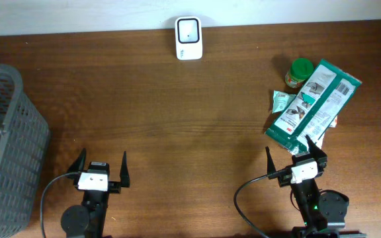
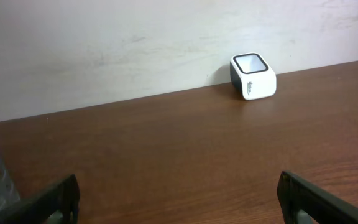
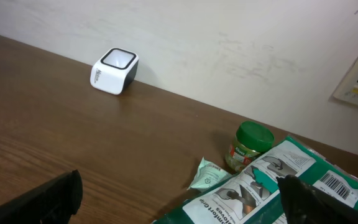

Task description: Scan the item barcode

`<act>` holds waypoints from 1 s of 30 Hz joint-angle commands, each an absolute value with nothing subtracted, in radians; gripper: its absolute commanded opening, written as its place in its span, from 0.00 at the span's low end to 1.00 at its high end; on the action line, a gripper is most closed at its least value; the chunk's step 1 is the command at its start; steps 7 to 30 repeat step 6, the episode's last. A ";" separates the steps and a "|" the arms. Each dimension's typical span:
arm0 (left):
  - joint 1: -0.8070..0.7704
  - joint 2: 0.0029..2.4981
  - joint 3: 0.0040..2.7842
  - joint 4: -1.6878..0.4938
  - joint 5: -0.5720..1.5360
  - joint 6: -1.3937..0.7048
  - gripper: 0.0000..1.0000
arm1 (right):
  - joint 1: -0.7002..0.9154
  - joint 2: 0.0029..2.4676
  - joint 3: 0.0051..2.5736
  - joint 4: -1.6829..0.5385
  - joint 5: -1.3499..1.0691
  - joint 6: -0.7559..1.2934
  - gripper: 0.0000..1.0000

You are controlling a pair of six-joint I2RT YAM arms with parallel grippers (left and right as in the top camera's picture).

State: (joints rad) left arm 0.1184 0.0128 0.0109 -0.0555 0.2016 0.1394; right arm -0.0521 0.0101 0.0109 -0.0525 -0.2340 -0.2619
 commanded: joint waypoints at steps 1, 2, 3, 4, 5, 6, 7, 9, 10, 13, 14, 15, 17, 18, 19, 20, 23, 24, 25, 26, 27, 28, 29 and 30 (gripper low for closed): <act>0.121 0.005 0.009 -0.062 0.201 0.159 0.99 | -0.045 0.003 0.006 -0.057 -0.250 -0.254 0.98; 0.121 0.005 0.009 -0.062 0.201 0.159 0.99 | -0.045 0.003 0.006 -0.057 -0.250 -0.254 0.98; 0.121 0.005 0.009 -0.062 0.201 0.159 0.99 | -0.045 0.003 0.006 -0.057 -0.250 -0.254 0.98; 0.121 0.005 0.009 -0.062 0.201 0.159 0.99 | -0.045 0.003 0.006 -0.057 -0.250 -0.254 0.98; 0.121 0.005 0.009 -0.062 0.201 0.159 0.99 | -0.045 0.003 0.006 -0.057 -0.250 -0.254 0.98; 0.121 0.005 0.009 -0.062 0.201 0.159 0.99 | -0.045 0.003 0.006 -0.057 -0.250 -0.254 0.98; 0.121 0.005 0.009 -0.062 0.201 0.159 0.99 | -0.045 0.003 0.006 -0.057 -0.250 -0.254 0.98; 0.121 0.005 0.009 -0.062 0.201 0.159 0.99 | -0.045 0.003 0.006 -0.057 -0.250 -0.254 0.98; 0.121 0.005 0.009 -0.062 0.201 0.159 0.99 | -0.045 0.003 0.006 -0.057 -0.250 -0.254 0.98; 0.121 0.005 0.009 -0.062 0.201 0.159 0.99 | -0.045 0.003 0.006 -0.057 -0.250 -0.254 0.98; 0.121 0.005 0.009 -0.062 0.201 0.159 0.99 | -0.045 0.003 0.006 -0.057 -0.250 -0.254 0.98; 0.121 0.005 0.009 -0.062 0.201 0.159 0.99 | -0.045 0.003 0.006 -0.057 -0.250 -0.254 0.98; 0.121 0.005 0.009 -0.062 0.201 0.159 0.99 | -0.045 0.003 0.006 -0.057 -0.250 -0.254 0.98; 0.121 0.005 0.009 -0.062 0.201 0.159 0.99 | -0.045 0.003 0.006 -0.057 -0.250 -0.254 0.98; 0.121 0.005 0.009 -0.062 0.201 0.159 0.99 | -0.045 0.003 0.006 -0.057 -0.250 -0.254 0.98; 0.121 0.005 0.009 -0.062 0.201 0.159 0.99 | -0.045 0.003 0.006 -0.057 -0.250 -0.254 0.98; 0.121 0.005 0.009 -0.062 0.201 0.159 0.99 | -0.045 0.003 0.006 -0.057 -0.250 -0.254 0.98; 0.121 0.005 0.009 -0.062 0.201 0.159 0.99 | -0.045 0.003 0.006 -0.057 -0.250 -0.254 0.98; 0.121 0.005 0.009 -0.062 0.201 0.159 0.99 | -0.045 0.003 0.006 -0.057 -0.250 -0.254 0.98; 0.121 0.005 0.009 -0.062 0.201 0.159 0.99 | -0.045 0.003 0.006 -0.057 -0.250 -0.254 0.98; 0.121 0.005 0.009 -0.062 0.201 0.159 0.99 | -0.045 0.003 0.006 -0.057 -0.250 -0.254 0.98; 0.121 0.005 0.009 -0.062 0.201 0.159 0.99 | -0.045 0.003 0.006 -0.057 -0.250 -0.254 0.98; 0.121 0.005 0.009 -0.062 0.201 0.159 0.99 | -0.045 0.003 0.006 -0.057 -0.250 -0.254 0.98; 0.121 0.005 0.009 -0.062 0.201 0.159 0.99 | -0.045 0.003 0.006 -0.057 -0.250 -0.254 0.98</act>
